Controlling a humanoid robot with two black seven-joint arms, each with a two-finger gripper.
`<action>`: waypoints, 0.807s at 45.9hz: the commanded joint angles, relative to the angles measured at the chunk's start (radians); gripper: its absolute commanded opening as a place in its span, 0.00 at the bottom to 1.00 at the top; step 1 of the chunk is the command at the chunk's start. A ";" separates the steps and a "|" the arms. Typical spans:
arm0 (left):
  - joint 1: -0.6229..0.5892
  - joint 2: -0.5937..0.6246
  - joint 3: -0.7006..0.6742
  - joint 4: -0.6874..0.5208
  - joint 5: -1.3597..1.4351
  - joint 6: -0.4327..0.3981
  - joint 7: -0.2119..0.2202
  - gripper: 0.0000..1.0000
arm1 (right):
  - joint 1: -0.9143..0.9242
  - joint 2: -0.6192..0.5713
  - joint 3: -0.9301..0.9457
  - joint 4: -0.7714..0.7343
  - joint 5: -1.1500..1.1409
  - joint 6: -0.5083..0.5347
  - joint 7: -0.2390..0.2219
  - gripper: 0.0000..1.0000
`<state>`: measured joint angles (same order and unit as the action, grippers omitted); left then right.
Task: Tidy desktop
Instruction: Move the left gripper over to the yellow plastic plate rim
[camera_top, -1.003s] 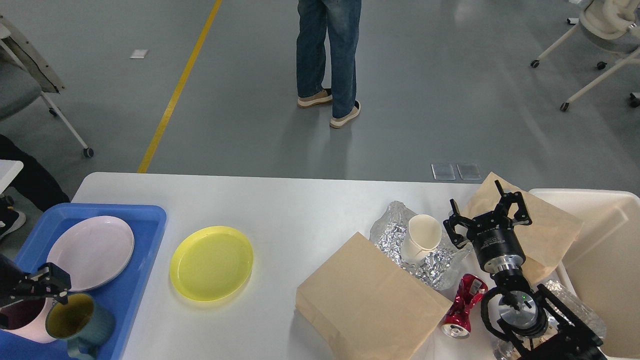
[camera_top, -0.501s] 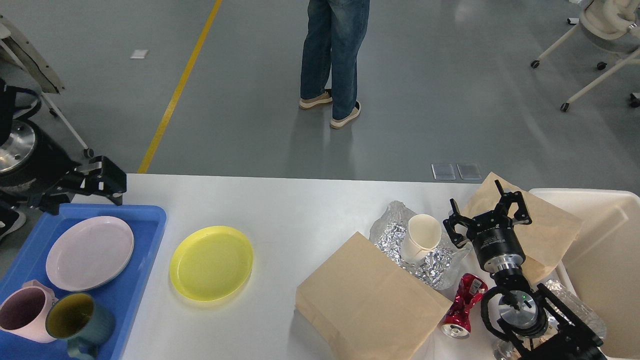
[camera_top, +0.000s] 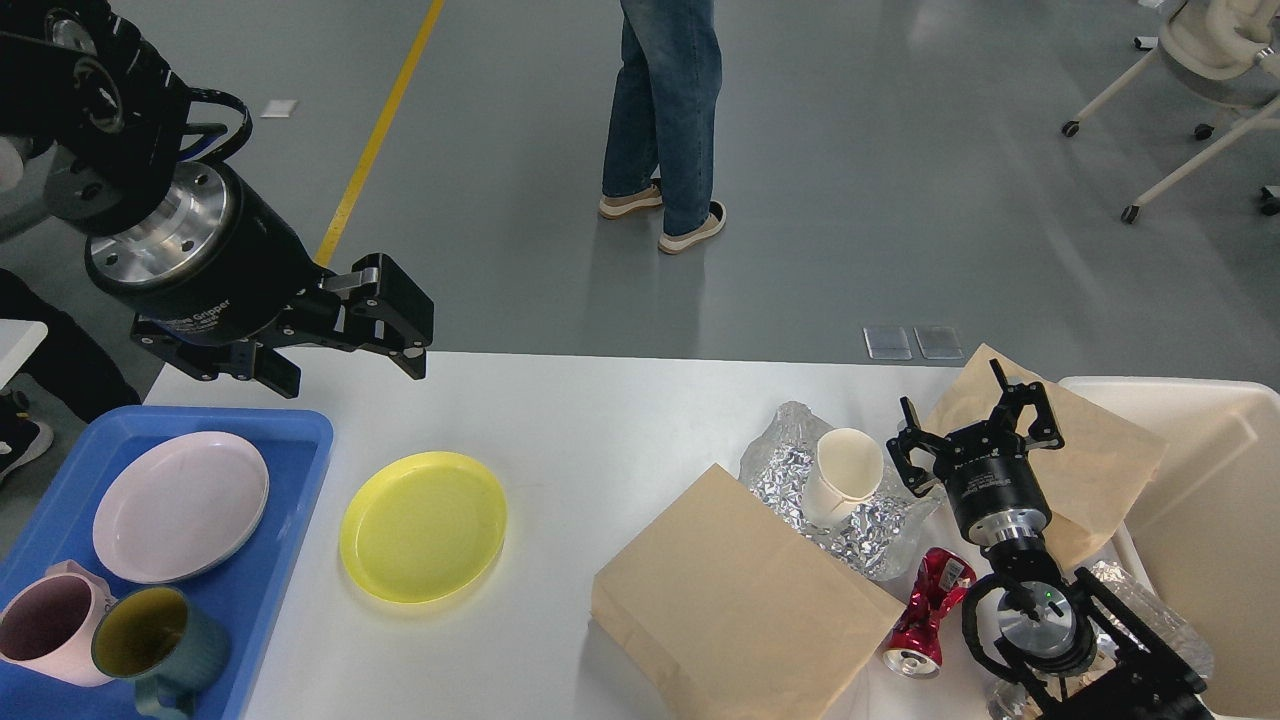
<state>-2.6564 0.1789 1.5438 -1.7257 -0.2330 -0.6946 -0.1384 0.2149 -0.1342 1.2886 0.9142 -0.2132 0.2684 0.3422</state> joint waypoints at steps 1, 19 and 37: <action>0.049 0.024 -0.008 0.001 0.004 0.020 0.011 0.96 | 0.000 0.001 0.000 0.000 0.000 0.000 0.000 1.00; 0.446 0.151 -0.108 0.032 -0.098 0.294 0.013 0.91 | 0.000 0.001 0.000 0.000 0.000 0.000 0.000 1.00; 1.015 0.246 -0.336 0.254 -0.417 0.572 0.029 0.92 | 0.000 0.001 0.000 0.000 0.000 0.000 0.000 1.00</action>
<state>-1.8056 0.4012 1.3260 -1.5313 -0.6482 -0.1972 -0.1119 0.2147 -0.1344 1.2885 0.9142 -0.2132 0.2684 0.3422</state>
